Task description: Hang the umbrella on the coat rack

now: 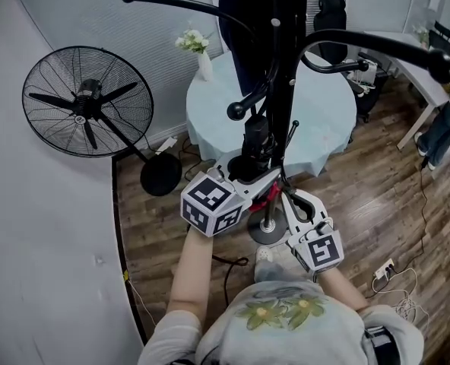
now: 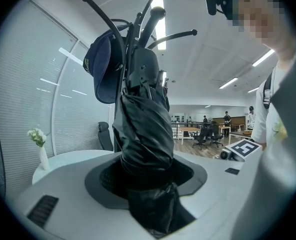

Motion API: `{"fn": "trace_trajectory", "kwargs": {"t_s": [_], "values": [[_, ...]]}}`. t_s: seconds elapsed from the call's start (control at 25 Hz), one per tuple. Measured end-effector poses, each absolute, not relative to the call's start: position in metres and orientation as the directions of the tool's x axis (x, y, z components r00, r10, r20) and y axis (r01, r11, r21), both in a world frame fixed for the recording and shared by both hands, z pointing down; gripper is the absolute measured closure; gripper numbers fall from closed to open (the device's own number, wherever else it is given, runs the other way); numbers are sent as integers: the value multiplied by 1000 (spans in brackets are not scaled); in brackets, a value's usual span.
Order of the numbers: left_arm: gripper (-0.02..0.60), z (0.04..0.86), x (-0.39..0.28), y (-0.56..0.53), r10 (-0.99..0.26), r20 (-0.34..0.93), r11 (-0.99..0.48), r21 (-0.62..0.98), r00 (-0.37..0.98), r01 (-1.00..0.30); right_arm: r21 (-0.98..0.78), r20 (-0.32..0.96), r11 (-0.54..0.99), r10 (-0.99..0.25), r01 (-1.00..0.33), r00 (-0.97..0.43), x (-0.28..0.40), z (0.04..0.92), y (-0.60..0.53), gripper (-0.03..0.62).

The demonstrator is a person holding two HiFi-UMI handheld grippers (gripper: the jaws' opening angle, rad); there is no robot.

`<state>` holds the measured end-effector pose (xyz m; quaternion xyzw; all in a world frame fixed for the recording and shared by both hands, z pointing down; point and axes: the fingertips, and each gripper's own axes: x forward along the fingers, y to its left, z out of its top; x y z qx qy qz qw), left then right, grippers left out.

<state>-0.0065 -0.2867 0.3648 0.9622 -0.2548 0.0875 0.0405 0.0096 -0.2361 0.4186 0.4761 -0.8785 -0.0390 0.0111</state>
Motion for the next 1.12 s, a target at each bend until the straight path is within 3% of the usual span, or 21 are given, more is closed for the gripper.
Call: {"fn": "trace_trajectory", "kwargs": {"t_s": [0.48, 1.12], "values": [[356, 388, 0, -299, -507, 242, -849, 25, 827, -527, 70, -2, 536, -843, -841, -538, 16, 426, -241, 589], [300, 386, -4, -314, -650, 141, -755, -10, 746, -656, 76, 11, 567, -823, -820, -568, 15, 424, -236, 590]]}}
